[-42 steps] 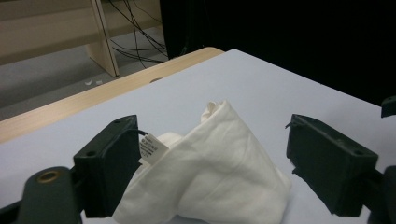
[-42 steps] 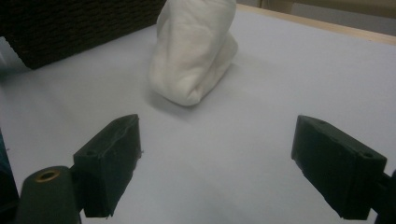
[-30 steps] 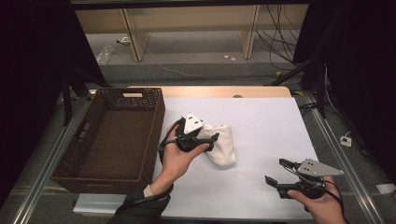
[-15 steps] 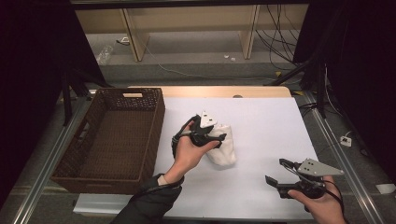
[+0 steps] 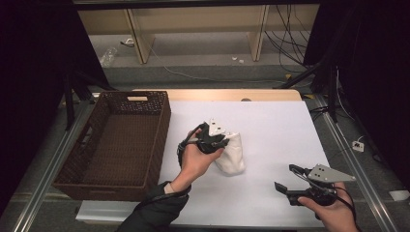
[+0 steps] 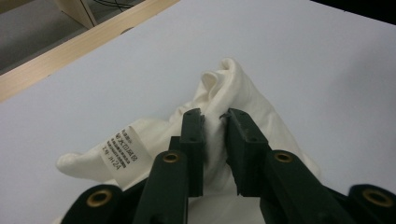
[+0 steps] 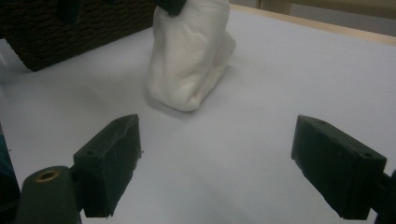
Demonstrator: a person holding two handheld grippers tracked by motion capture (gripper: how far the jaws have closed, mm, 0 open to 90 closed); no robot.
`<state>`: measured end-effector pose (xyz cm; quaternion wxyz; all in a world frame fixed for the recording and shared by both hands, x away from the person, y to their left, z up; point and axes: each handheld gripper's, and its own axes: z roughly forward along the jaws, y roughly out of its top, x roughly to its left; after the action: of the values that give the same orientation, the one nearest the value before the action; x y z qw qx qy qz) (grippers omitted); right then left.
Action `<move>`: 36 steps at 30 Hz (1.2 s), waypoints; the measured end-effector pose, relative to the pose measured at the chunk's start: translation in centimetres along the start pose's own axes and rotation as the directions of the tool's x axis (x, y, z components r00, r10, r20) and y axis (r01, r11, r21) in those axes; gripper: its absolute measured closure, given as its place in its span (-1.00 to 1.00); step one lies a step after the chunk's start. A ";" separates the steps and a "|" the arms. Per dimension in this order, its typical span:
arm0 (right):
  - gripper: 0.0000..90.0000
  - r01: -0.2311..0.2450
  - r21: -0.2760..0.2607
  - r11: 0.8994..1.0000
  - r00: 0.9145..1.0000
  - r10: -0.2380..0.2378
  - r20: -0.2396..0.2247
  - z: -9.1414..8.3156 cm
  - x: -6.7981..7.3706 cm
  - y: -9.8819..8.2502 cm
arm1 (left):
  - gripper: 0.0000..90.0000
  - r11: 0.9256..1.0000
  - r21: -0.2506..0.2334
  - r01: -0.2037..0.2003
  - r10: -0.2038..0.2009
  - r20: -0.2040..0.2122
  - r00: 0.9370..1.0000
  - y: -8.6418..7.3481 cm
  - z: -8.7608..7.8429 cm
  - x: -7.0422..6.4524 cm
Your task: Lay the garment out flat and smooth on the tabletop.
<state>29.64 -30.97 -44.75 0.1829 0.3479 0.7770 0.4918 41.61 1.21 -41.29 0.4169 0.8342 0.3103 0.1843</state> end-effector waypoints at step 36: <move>-0.52 0.015 0.011 1.000 0.998 -0.015 -0.054 3.6 0.9 2.6 | 0.82 0.994 0.111 -0.013 -0.010 0.206 0.979 -5.5 -3.7 -4.7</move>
<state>32.22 -27.31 -43.98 0.1635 0.3296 0.7869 0.4953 34.02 2.69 -43.82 0.3995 0.8710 0.2745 0.0797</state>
